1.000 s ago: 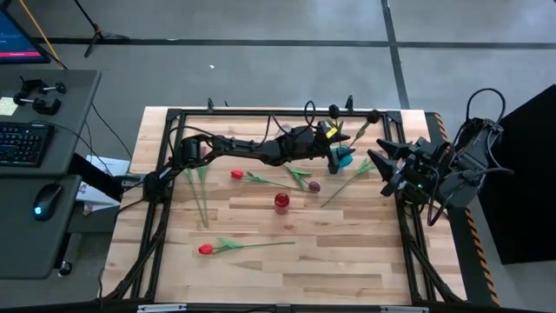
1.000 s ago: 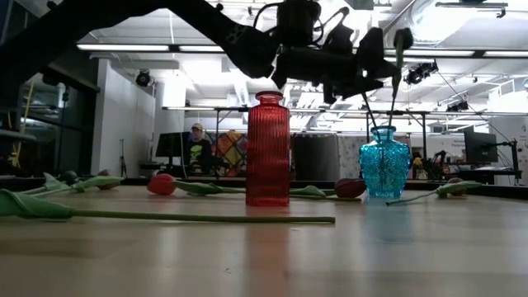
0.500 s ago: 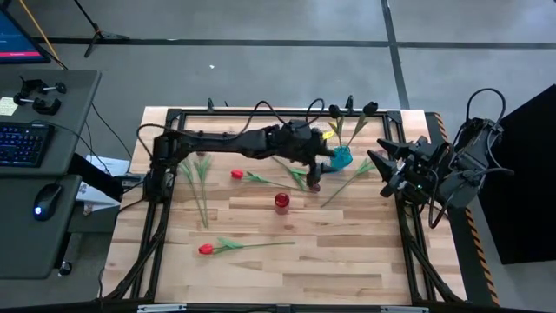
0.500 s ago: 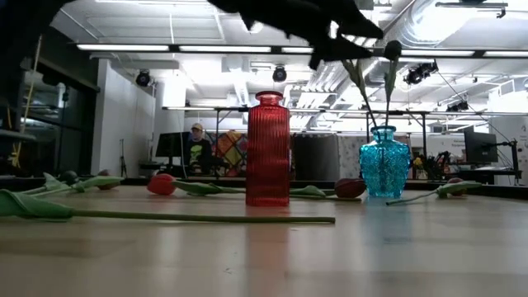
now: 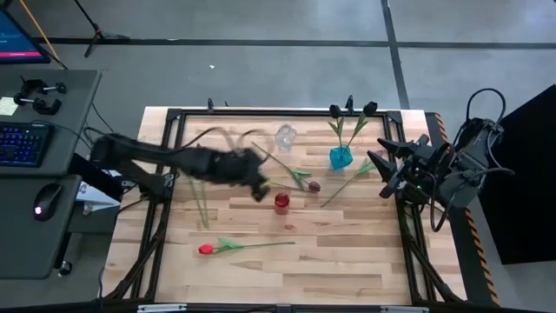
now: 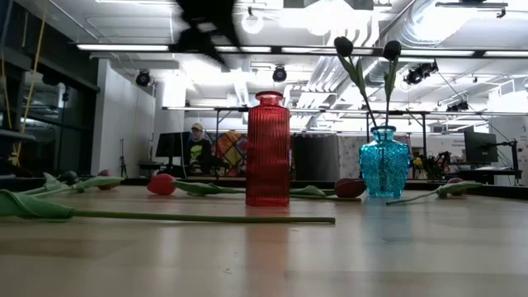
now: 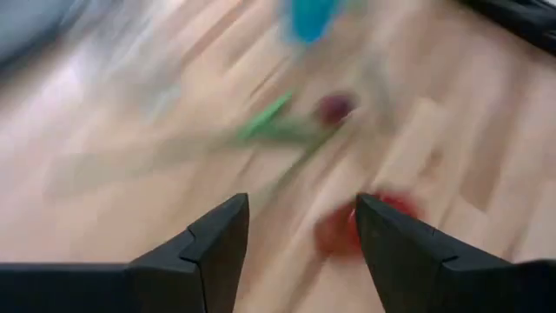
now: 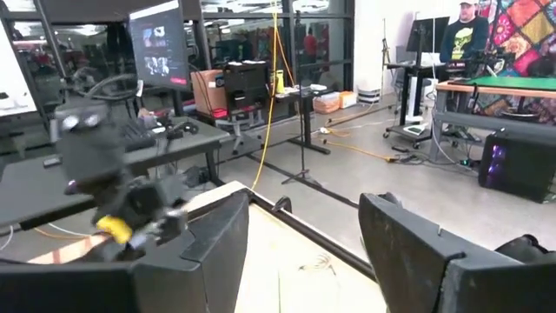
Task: Sort flowers into vase by color
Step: Put the black flower into the blue vase
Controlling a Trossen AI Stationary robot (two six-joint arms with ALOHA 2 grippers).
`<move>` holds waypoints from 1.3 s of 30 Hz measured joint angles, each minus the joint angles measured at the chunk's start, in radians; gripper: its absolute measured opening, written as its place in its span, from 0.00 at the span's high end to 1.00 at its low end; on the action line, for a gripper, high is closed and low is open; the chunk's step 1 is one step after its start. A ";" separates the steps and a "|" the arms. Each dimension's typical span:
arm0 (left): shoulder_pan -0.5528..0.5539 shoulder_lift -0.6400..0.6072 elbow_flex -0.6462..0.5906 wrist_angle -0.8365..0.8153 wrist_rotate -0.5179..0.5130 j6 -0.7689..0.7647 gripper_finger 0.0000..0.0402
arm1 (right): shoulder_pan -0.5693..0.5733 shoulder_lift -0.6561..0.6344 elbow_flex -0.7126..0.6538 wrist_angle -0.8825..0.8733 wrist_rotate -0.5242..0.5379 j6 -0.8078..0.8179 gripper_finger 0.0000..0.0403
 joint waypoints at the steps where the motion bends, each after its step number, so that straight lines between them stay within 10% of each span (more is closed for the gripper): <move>1: -0.026 -0.043 -0.056 -0.044 -0.022 -0.155 0.52 | 0.000 0.000 0.000 -0.001 -0.001 -0.009 0.48; 5: -0.121 -0.160 -0.250 -0.265 0.047 -0.678 0.54 | 0.000 0.000 0.000 -0.004 -0.003 -0.021 0.48; 11: -0.166 -0.208 -0.463 -0.426 0.269 -1.051 0.56 | 0.000 0.000 0.000 -0.001 -0.003 -0.011 0.48; 39: -0.085 -0.018 -0.647 -0.304 0.205 -1.369 0.56 | 0.000 0.000 0.000 -0.002 -0.003 0.009 0.48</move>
